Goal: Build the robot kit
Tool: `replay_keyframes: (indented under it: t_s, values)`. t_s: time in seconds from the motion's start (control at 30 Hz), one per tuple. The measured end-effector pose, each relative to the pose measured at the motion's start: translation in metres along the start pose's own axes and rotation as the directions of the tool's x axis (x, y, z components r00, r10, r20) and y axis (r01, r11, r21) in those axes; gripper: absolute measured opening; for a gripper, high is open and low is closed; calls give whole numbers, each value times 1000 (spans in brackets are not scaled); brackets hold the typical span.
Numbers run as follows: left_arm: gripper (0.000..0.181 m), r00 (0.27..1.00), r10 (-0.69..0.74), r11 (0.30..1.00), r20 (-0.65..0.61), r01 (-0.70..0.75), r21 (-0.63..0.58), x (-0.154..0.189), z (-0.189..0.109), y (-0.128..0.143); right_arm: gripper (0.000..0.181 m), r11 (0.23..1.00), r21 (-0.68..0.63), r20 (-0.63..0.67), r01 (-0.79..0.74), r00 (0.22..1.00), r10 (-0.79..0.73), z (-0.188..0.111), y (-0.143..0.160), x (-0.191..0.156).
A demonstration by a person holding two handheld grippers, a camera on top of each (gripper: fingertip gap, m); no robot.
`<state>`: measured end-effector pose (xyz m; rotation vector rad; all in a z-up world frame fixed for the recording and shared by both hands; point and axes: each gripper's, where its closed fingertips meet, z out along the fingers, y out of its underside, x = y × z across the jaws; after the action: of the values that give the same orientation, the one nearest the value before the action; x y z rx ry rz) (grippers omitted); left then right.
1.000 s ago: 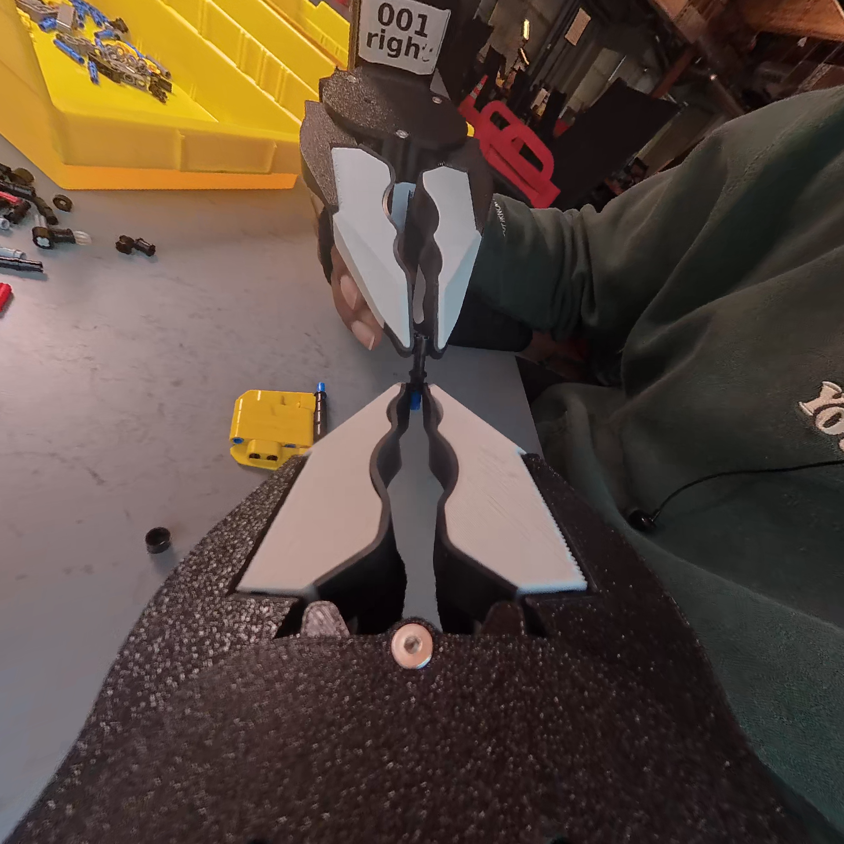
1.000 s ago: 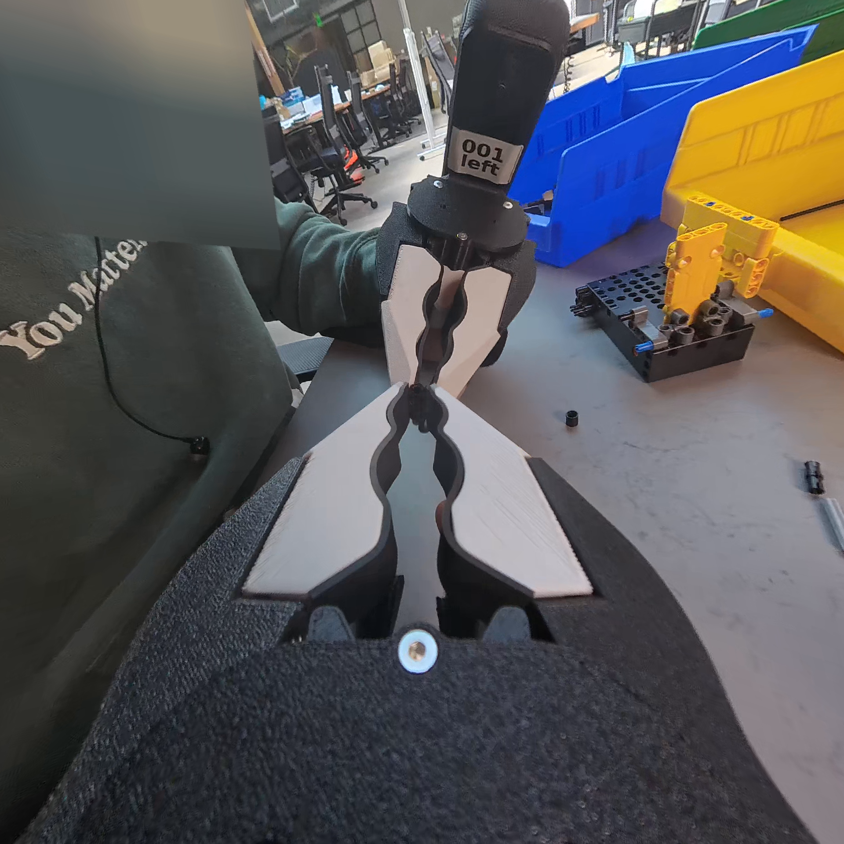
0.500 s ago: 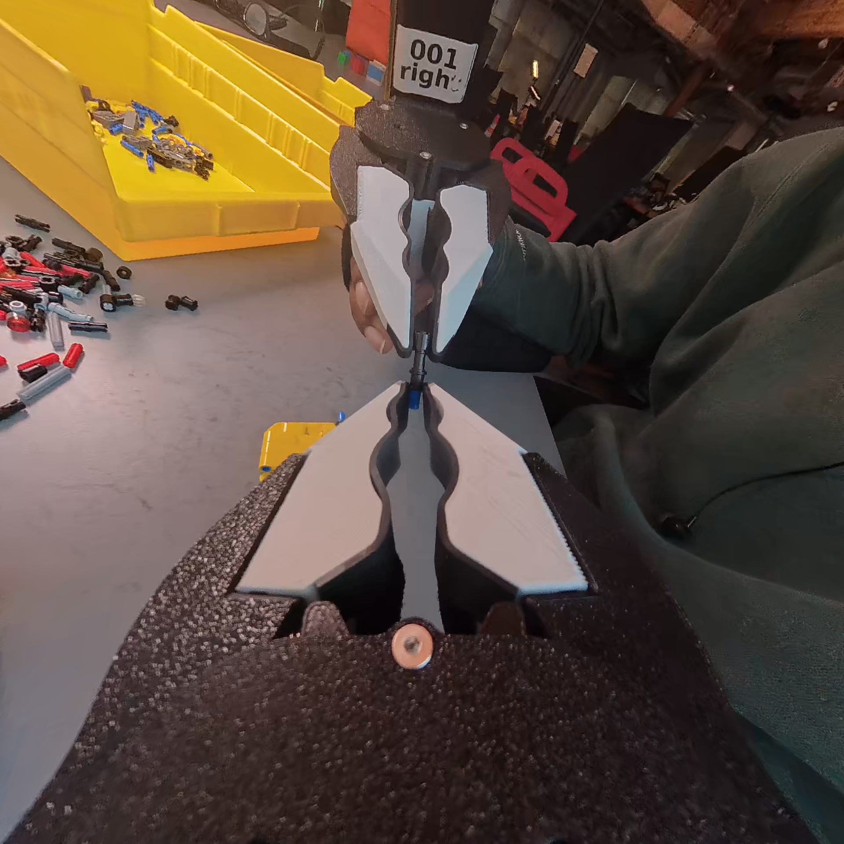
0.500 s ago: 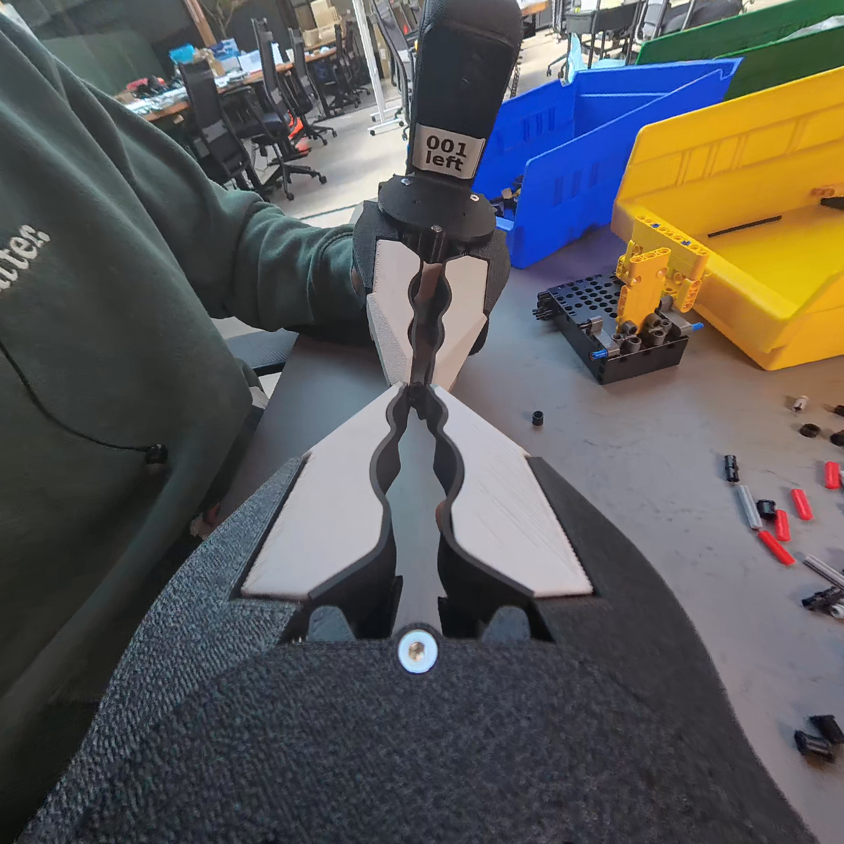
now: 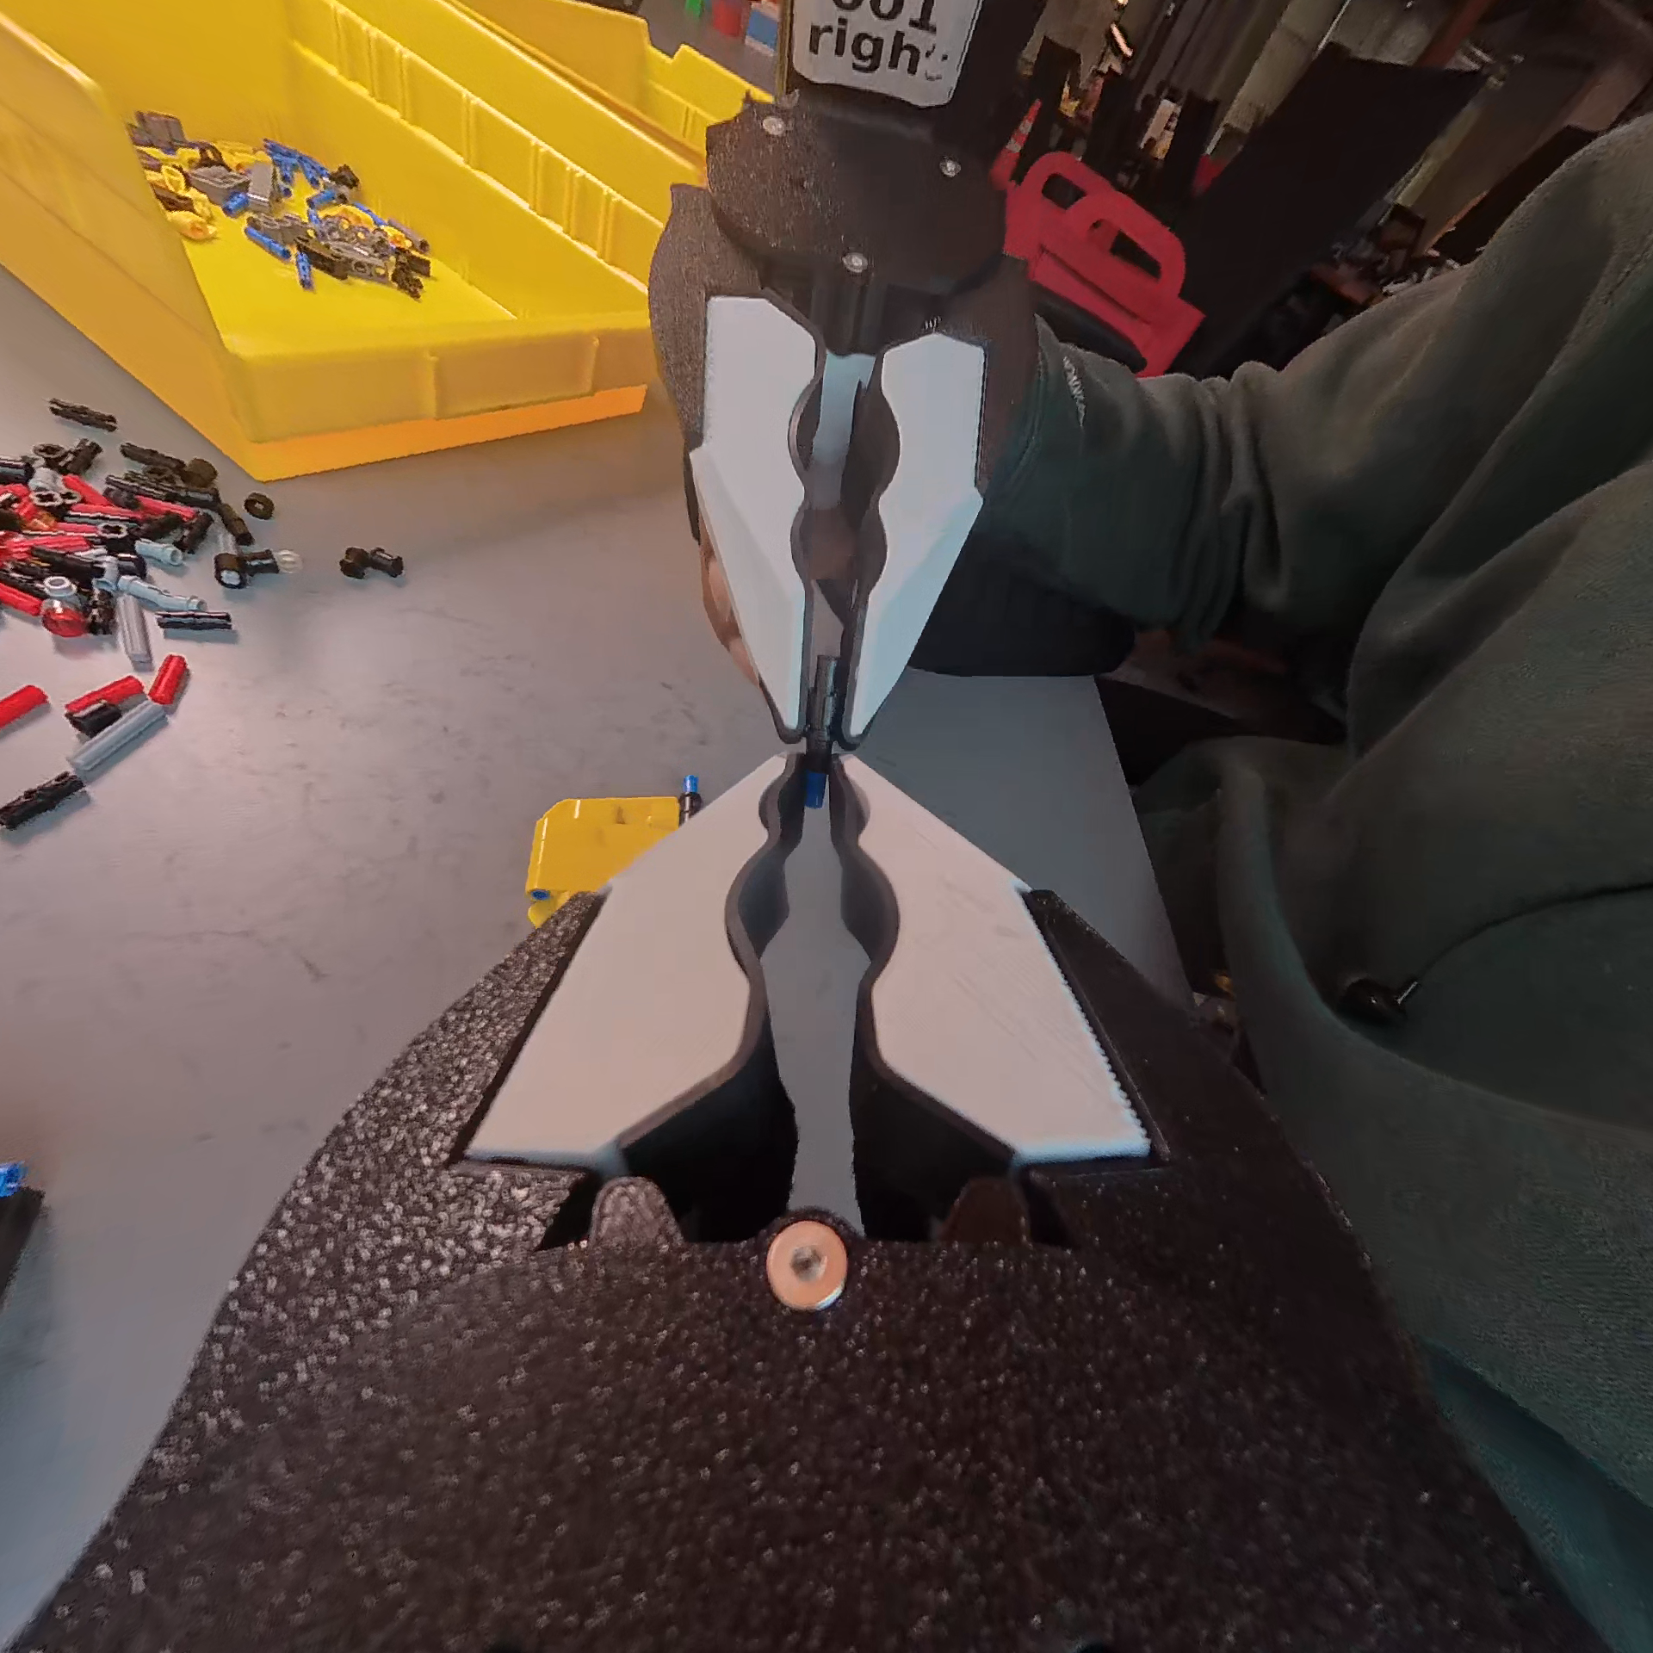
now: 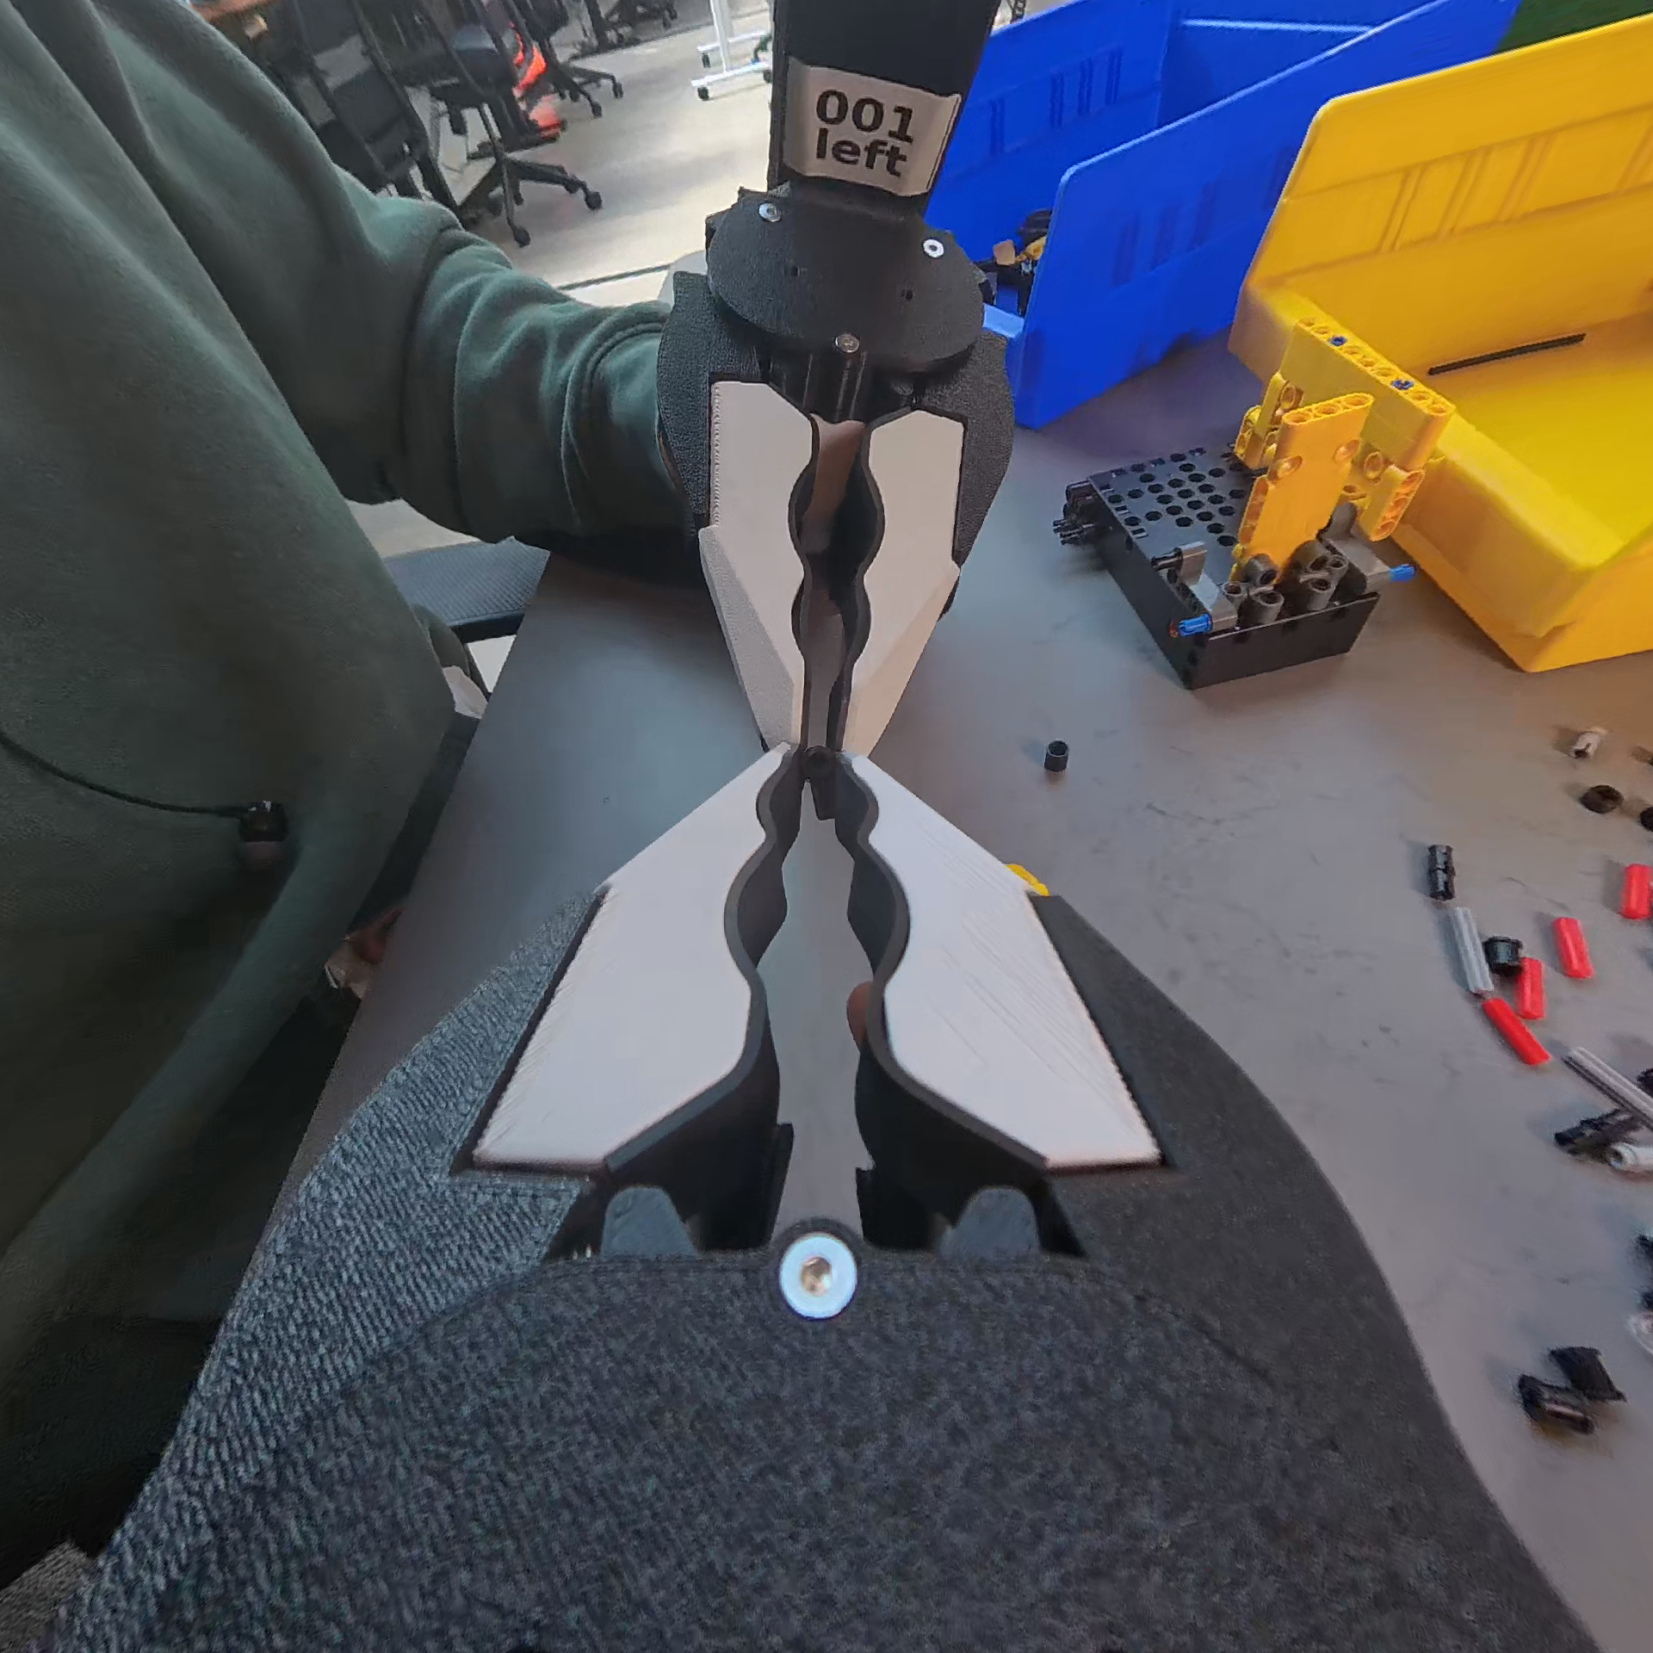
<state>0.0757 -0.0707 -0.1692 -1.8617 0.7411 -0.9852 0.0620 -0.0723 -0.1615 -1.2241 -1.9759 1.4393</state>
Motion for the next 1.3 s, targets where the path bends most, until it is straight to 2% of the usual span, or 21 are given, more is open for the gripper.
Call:
replay_keyframes:
  t_s: [0.2, 0.3, 0.4, 0.5, 0.57, 0.67, 0.87, 1.03, 1.3]
  values:
    - [1, 1000, 5, 1000, 6, -4, -11, -5, 1, 4, 6, 999, 12, 21, -46, 999, 45, 3, 5, 3]
    - [3, 998, -57, 998, -29, 58, 6, -8, -1, 2, 6, 997, 45, 18, -69, 998, 68, 4, 3, 7]
    - [4, 971, -188, 967, -145, 209, 146, -9, -10, -21, 7, 967, 228, 21, -112, 994, 110, -7, -23, 16]
    - [5, 939, -267, 913, -219, 319, 256, -13, -19, -38, 25, 921, 366, 48, -134, 991, 125, -29, -48, 17]
    - [5, 908, -311, 866, -281, 393, 310, -13, -26, -44, 24, 900, 413, 34, -136, 990, 134, -39, -55, 19]
    - [5, 863, -342, 808, -372, 472, 353, -9, -33, -53, 20, 916, 392, -60, -90, 991, 123, -36, -51, 27]
    - [6, 842, -348, 800, -412, 496, 339, -2, -29, -54, 15, 899, 387, 40, -205, 978, 206, -20, -57, 18]
    - [5, 870, -340, 837, -357, 453, 306, 0, -20, -47, 7, 887, 361, 103, -288, 957, 270, -12, -51, 16]
    - [2, 912, -323, 869, -253, 391, 302, -4, -14, -43, 6, 875, 317, 154, -365, 931, 332, -5, -44, 17]
